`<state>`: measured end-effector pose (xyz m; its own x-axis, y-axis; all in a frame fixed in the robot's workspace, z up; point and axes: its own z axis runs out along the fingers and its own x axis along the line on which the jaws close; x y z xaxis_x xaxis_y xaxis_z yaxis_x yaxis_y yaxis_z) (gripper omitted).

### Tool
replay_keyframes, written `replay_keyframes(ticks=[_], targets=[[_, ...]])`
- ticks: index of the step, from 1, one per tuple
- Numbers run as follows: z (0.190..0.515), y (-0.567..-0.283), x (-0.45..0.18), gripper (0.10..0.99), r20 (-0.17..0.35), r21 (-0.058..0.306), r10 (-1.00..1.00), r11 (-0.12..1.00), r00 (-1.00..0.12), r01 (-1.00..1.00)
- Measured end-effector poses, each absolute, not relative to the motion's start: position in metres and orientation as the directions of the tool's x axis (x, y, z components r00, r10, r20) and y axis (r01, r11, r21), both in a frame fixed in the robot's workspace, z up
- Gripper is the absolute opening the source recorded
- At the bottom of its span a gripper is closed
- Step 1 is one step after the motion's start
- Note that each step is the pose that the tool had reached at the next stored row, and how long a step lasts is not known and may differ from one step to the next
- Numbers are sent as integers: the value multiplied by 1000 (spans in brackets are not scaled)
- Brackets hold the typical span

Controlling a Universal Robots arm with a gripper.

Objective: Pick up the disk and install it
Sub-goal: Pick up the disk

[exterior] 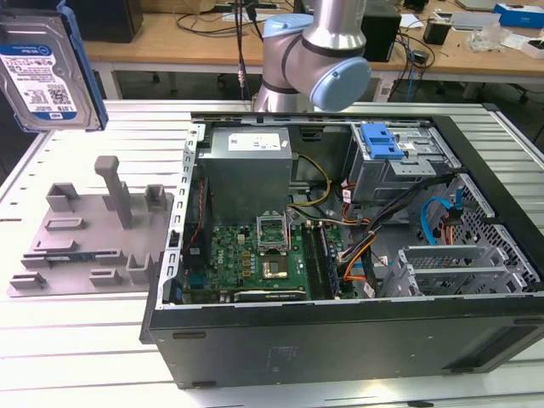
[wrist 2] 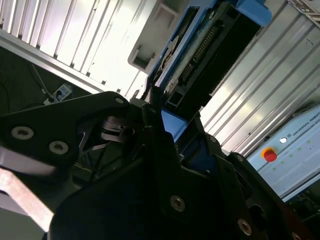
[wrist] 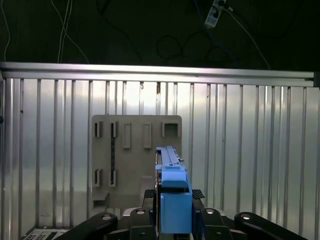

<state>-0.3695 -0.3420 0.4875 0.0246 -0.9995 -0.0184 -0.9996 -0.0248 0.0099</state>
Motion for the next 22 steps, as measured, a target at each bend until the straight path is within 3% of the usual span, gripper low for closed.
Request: replay_keyframes(ticks=[22], targets=[[488,-383,-282,369,-18,12,-1000,-25,25,-1000]])
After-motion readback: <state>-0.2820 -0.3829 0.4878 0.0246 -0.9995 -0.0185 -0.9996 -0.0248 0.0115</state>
